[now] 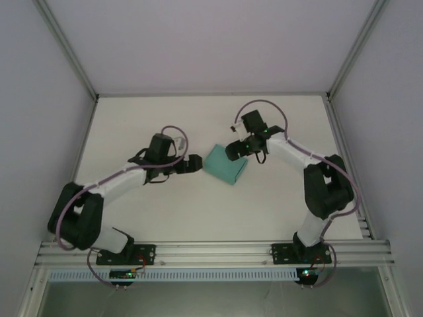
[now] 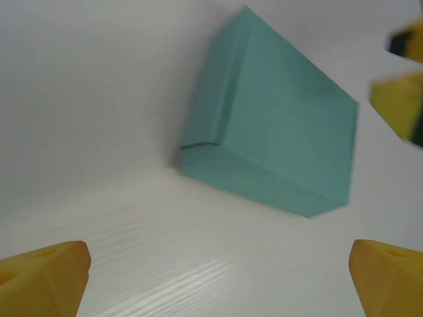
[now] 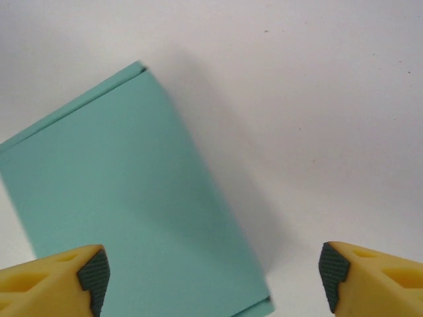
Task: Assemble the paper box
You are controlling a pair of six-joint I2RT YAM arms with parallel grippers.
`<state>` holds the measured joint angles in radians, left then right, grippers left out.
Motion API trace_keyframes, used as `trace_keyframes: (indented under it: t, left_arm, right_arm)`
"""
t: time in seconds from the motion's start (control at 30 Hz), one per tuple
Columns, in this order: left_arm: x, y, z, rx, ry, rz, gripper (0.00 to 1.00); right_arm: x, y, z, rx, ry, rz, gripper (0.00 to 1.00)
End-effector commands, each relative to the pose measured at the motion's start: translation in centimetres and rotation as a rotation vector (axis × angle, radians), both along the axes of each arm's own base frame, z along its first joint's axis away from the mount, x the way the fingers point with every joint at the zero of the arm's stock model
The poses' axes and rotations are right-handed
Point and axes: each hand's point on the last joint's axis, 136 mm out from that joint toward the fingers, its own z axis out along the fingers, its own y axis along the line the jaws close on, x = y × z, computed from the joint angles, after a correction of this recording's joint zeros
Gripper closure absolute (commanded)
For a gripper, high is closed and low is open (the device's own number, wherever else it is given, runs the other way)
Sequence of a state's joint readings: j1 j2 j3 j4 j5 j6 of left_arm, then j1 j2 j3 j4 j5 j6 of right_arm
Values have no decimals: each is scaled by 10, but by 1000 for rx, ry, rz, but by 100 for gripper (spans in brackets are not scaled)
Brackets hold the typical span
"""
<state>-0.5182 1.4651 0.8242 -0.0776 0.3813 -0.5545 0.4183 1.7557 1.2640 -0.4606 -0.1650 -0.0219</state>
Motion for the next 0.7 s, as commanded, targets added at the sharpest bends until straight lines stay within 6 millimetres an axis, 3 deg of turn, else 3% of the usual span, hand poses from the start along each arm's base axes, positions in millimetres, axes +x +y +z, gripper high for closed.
trace_keyframes:
  t: [0.0,0.23,0.47,0.5,0.67]
  left_arm:
    - [2,-45,21,-125,-1,-114,0]
    - [3,-69,-5,-105,103,-184,0]
    - [7,-68,-36,-22,170,-167,7]
    - [9,-66,-41,-4,170,-155,7]
    - [23,-62,-49,40,151,-104,15]
  right_arm:
    - [-7,22,-13,163,137,45,24]
    - [-8,14,-47,167,232,12,40]
    - [-22,14,-65,203,290,-66,52]
    - [-34,13,-74,199,323,-77,52]
    - [-58,23,-83,175,334,-82,55]
